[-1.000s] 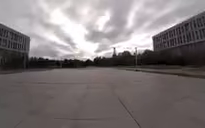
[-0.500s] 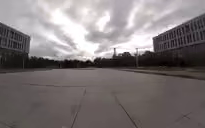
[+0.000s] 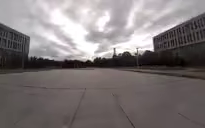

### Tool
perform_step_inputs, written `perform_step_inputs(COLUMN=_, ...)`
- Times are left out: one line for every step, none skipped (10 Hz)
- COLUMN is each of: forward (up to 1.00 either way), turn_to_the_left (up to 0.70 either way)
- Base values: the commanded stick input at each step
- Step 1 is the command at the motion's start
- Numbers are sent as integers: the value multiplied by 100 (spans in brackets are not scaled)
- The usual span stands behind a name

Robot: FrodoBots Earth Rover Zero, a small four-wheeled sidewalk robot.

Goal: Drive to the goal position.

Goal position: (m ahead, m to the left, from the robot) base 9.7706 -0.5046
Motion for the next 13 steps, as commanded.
perform_step_inputs(forward=70, turn_to_the_left=0)
perform_step_inputs(forward=70, turn_to_the_left=0)
perform_step_inputs(forward=70, turn_to_the_left=0)
perform_step_inputs(forward=70, turn_to_the_left=0)
perform_step_inputs(forward=70, turn_to_the_left=0)
perform_step_inputs(forward=70, turn_to_the_left=0)
perform_step_inputs(forward=70, turn_to_the_left=0)
perform_step_inputs(forward=70, turn_to_the_left=0)
perform_step_inputs(forward=70, turn_to_the_left=4)
perform_step_inputs(forward=70, turn_to_the_left=16)
perform_step_inputs(forward=70, turn_to_the_left=29)
perform_step_inputs(forward=70, turn_to_the_left=25)
perform_step_inputs(forward=70, turn_to_the_left=4)
